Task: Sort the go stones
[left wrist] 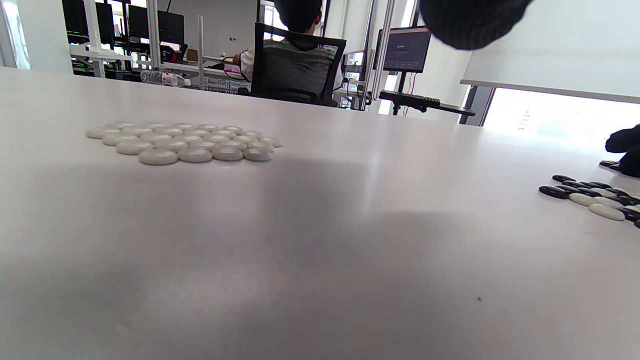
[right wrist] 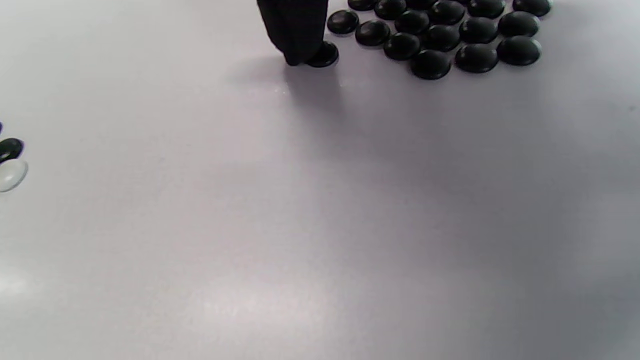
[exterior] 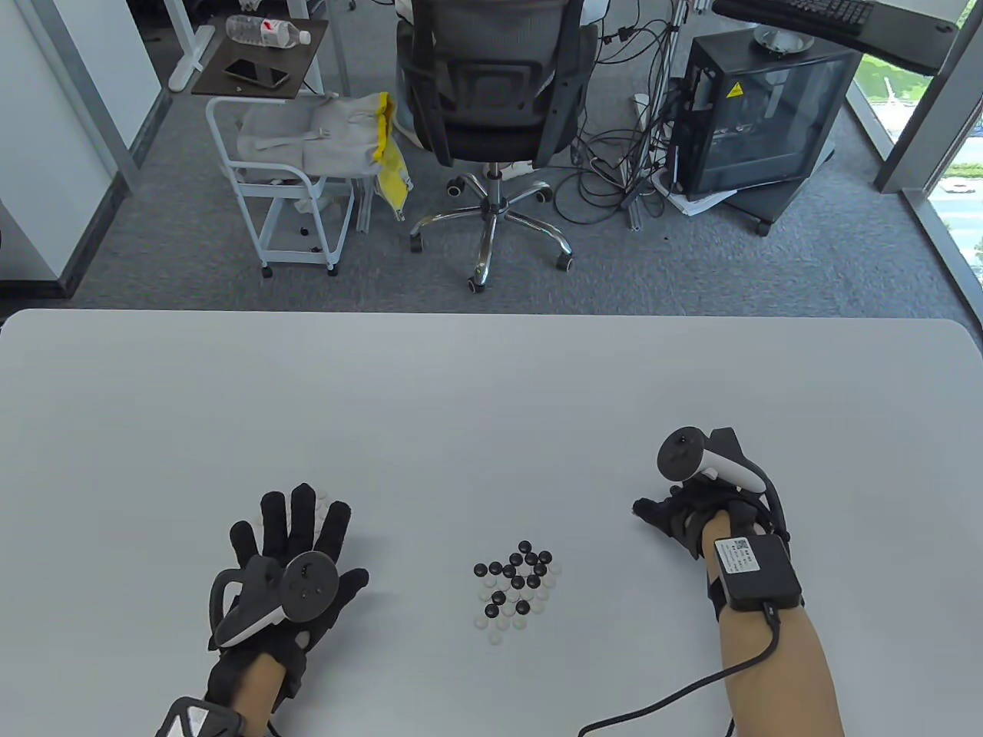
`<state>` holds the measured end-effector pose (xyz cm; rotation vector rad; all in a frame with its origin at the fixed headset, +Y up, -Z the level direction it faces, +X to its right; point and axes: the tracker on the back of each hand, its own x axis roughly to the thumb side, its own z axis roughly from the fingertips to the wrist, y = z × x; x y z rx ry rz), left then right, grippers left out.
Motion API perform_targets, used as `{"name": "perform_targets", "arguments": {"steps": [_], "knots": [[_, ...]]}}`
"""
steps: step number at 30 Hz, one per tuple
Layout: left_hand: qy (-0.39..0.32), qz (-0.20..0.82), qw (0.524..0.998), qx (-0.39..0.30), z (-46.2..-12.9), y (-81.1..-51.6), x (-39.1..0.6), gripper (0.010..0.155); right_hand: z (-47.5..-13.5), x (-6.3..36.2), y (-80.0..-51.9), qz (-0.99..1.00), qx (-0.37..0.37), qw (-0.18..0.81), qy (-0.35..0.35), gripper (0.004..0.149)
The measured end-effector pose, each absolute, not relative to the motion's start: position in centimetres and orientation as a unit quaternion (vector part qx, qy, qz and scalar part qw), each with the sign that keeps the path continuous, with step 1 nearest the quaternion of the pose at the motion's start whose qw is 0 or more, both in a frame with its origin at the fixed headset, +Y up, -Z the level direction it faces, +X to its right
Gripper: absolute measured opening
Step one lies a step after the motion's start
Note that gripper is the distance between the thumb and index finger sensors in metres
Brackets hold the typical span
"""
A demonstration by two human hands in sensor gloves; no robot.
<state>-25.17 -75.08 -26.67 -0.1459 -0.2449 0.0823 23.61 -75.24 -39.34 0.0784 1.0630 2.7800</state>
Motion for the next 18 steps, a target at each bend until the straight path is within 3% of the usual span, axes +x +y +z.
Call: {"name": "perform_targets", "arguments": {"steps": [8, 18], "knots": [[-0.123, 0.046, 0.989, -0.069, -26.6, -74.9, -25.2, 0.083, -39.7, 23.7, -74.8, 0.935, 0.024, 0.074, 0.346, 0.066], [-0.118, 0.047, 0.989, -0.074, -26.7, -74.9, -25.3, 0.083, -38.8, 15.7, -72.7, 0.919, 0.175, 0.076, 0.345, 0.065]]}}
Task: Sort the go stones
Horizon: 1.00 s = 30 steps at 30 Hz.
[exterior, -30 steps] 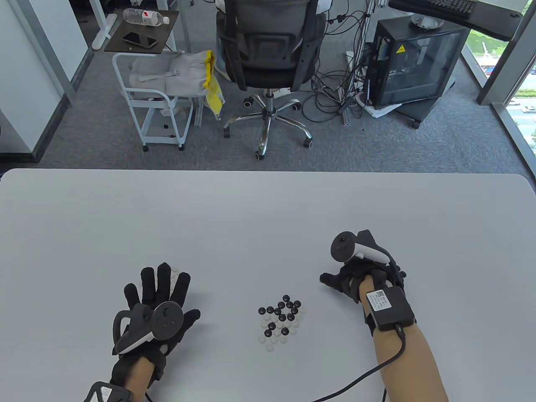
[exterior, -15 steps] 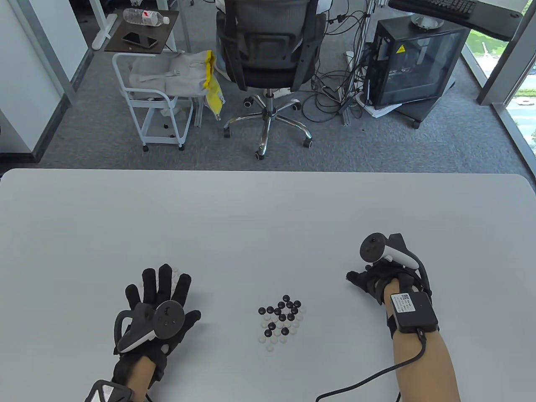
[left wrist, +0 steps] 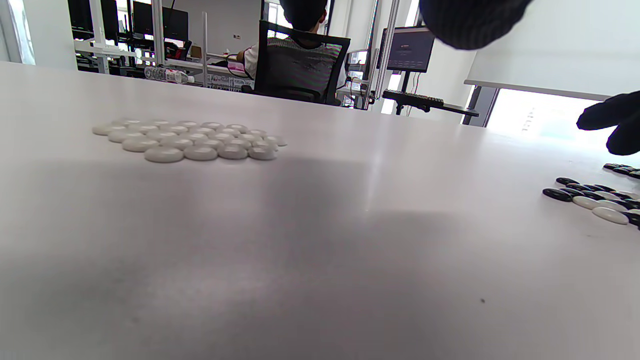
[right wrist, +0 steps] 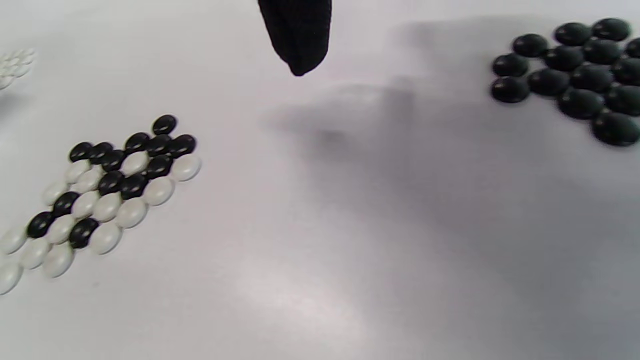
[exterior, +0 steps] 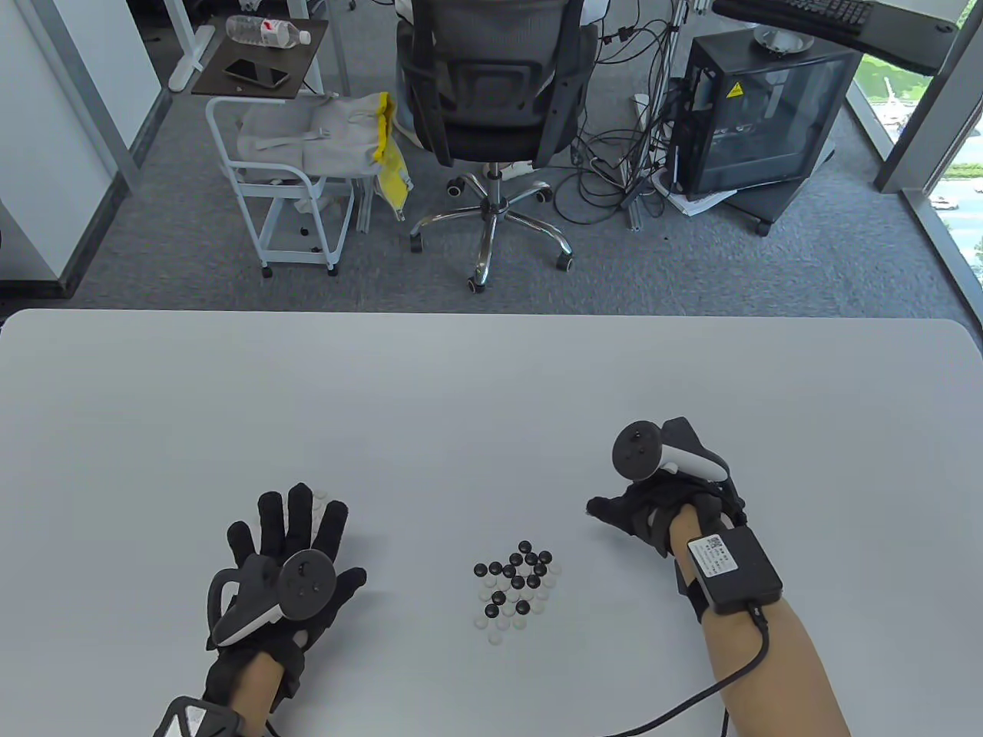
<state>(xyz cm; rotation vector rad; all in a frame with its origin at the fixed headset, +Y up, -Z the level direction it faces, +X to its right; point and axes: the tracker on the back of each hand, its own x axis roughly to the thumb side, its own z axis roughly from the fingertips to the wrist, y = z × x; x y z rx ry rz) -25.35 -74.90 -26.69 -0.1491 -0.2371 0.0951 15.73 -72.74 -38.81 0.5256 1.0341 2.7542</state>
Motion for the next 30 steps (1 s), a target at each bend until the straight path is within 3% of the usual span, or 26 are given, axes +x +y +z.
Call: {"name": "perform_targets", "arguments": {"steps": [8, 15, 21, 30], "knots": [[-0.119, 0.049, 0.989, -0.071, -26.8, -74.9, -25.4, 0.083, -37.2, 10.0, -73.8, 0.890, 0.268, 0.075, 0.361, 0.065], [-0.115, 0.060, 0.989, -0.069, -26.7, -74.8, -25.8, 0.083, -37.2, 8.4, -75.9, 0.877, 0.279, 0.085, 0.381, 0.067], [-0.113, 0.068, 0.989, -0.072, -26.8, -74.9, -26.1, 0.083, -38.2, 9.8, -76.7, 0.886, 0.250, 0.105, 0.377, 0.065], [-0.106, 0.073, 0.988, -0.084, -27.1, -75.3, -26.5, 0.082, -39.1, 16.7, -75.8, 0.911, 0.154, 0.080, 0.373, 0.063]]}}
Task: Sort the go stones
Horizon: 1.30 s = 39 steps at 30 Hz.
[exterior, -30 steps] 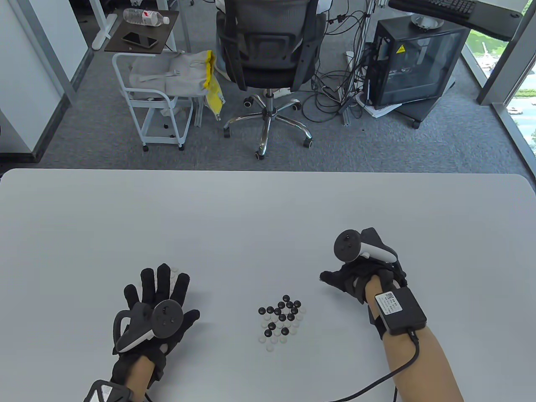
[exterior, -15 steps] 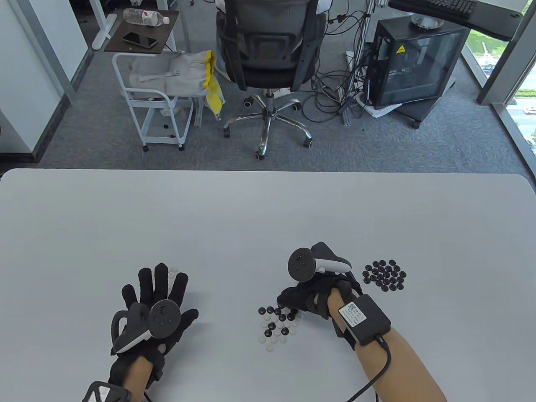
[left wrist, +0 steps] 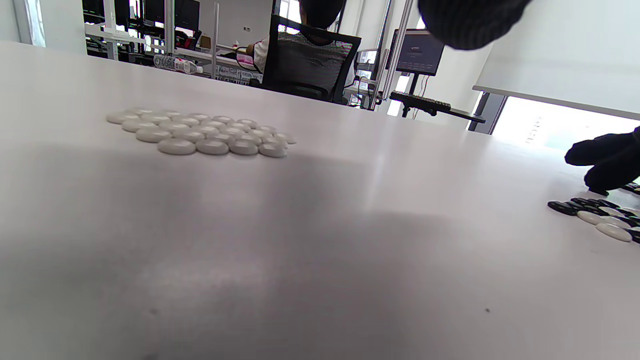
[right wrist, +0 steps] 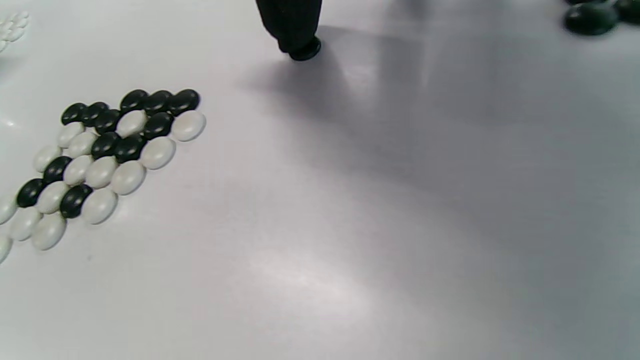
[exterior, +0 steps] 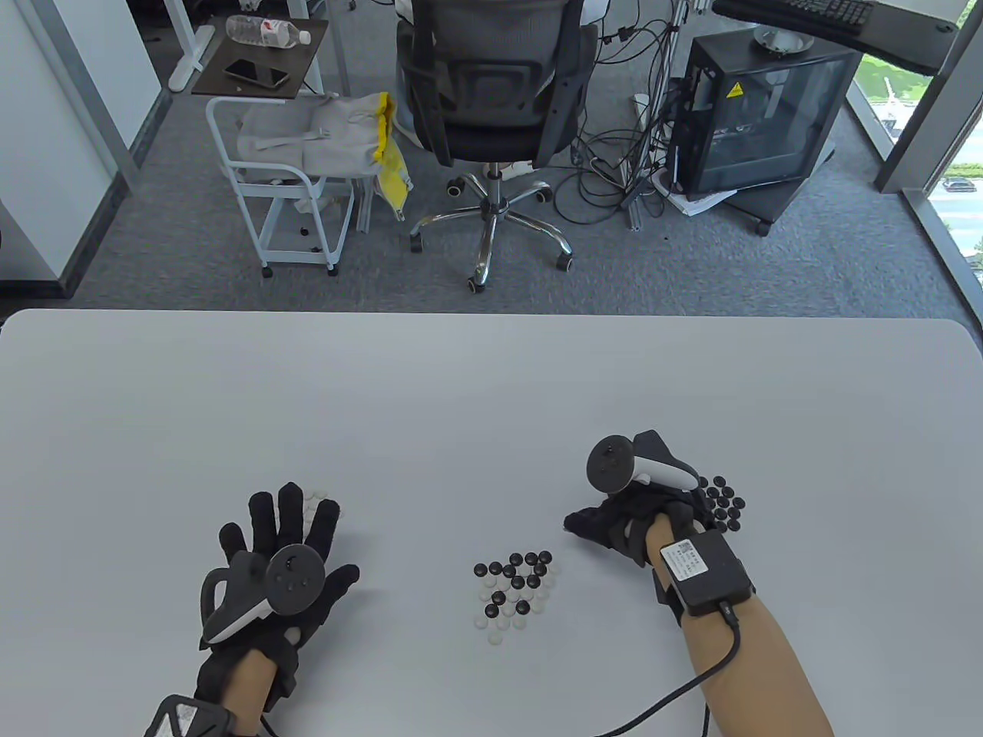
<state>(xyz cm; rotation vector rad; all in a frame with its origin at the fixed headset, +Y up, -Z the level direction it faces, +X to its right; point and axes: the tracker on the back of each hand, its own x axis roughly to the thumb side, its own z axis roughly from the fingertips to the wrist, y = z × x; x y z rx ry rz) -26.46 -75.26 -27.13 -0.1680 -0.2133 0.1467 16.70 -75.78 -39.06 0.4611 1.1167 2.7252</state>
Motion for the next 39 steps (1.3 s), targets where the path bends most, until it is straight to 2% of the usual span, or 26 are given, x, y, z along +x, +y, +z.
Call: {"name": "perform_targets", "arguments": {"steps": [9, 14, 18, 30, 33, 39], "knots": [[-0.102, 0.073, 0.988, -0.085, -27.1, -75.3, -26.6, 0.082, -37.1, 22.2, -75.5, 0.918, 0.111, 0.030, 0.379, 0.061], [-0.103, 0.075, 0.988, -0.085, -27.1, -75.3, -26.6, 0.083, -35.9, 24.3, -75.8, 0.920, 0.094, -0.012, 0.380, 0.066], [-0.102, 0.075, 0.988, -0.088, -27.1, -75.3, -26.6, 0.083, -35.4, 25.7, -76.4, 0.920, 0.080, -0.004, 0.383, 0.069], [-0.100, 0.073, 0.988, -0.090, -27.2, -75.3, -26.6, 0.083, -35.6, 25.8, -76.8, 0.923, 0.085, 0.024, 0.374, 0.077], [-0.101, 0.076, 0.988, -0.087, -27.2, -75.3, -26.6, 0.083, -36.0, 25.0, -75.0, 0.932, 0.109, 0.105, 0.328, 0.078], [-0.099, 0.074, 0.988, -0.091, -27.3, -75.4, -26.6, 0.083, -36.8, 21.6, -72.1, 0.929, 0.166, 0.129, 0.305, 0.074]]}}
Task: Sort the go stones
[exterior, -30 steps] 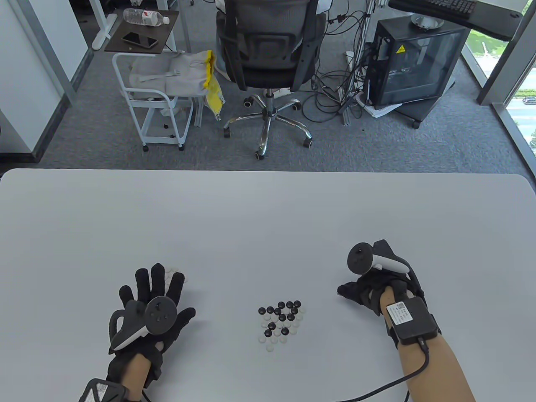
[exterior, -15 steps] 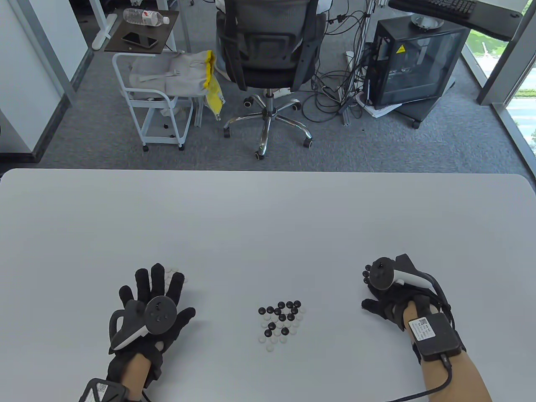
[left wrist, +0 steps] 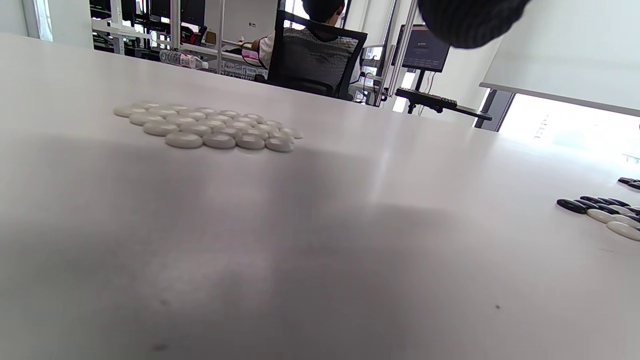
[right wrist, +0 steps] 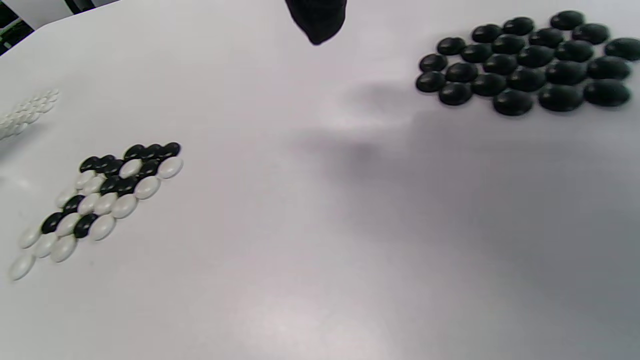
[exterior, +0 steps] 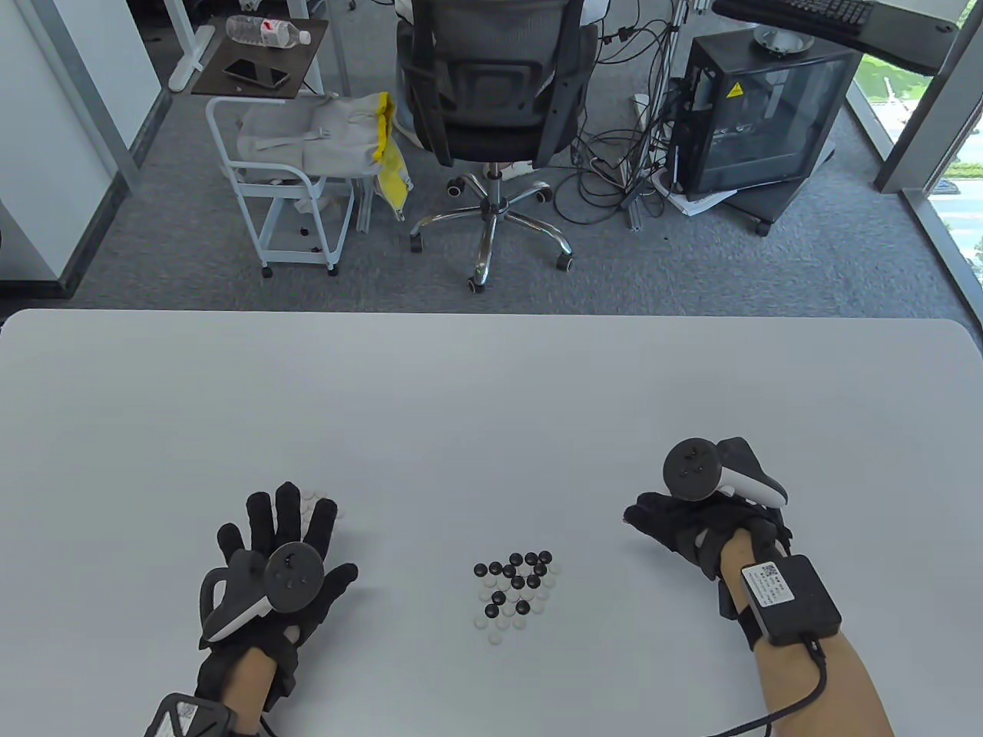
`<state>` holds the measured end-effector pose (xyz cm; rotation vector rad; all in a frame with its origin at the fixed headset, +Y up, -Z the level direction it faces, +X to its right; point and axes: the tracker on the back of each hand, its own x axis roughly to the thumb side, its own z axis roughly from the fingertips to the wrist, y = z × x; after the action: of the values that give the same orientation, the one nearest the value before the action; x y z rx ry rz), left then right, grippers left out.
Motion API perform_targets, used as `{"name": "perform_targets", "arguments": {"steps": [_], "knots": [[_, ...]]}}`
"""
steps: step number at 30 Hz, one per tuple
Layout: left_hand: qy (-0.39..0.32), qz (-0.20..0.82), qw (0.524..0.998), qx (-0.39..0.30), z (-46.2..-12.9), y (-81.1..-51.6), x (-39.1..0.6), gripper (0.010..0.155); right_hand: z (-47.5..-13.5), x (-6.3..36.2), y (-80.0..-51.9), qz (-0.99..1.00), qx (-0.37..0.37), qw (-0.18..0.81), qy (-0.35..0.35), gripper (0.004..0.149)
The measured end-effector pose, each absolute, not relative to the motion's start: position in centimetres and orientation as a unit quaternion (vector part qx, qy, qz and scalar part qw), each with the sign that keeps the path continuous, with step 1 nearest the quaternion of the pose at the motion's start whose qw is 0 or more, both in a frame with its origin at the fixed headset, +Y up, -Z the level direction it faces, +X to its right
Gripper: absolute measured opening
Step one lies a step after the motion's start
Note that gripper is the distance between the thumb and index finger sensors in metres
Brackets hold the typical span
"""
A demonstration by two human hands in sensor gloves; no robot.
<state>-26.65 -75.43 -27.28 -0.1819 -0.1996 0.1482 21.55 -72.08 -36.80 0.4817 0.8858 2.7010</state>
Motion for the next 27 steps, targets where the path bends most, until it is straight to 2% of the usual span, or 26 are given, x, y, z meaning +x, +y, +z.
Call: {"name": "perform_targets", "arguments": {"steps": [5, 8, 13, 21, 27], "knots": [[-0.099, 0.075, 0.988, -0.088, -27.3, -75.4, -26.7, 0.083, -36.5, 17.2, -72.1, 0.906, 0.224, 0.137, 0.331, 0.071], [-0.100, 0.075, 0.988, -0.088, -27.3, -75.4, -26.7, 0.083, -35.7, 14.0, -73.1, 0.893, 0.263, 0.111, 0.347, 0.070], [-0.100, 0.076, 0.988, -0.088, -27.3, -75.5, -26.8, 0.083, -35.2, 11.0, -74.7, 0.879, 0.291, 0.088, 0.366, 0.071], [-0.100, 0.078, 0.988, -0.089, -27.3, -75.5, -26.8, 0.083, -36.8, 11.1, -76.6, 0.880, 0.256, 0.082, 0.391, 0.071], [-0.100, 0.079, 0.988, -0.087, -27.3, -75.5, -26.8, 0.083, -40.1, 14.5, -76.3, 0.911, 0.159, 0.078, 0.374, 0.070]]}}
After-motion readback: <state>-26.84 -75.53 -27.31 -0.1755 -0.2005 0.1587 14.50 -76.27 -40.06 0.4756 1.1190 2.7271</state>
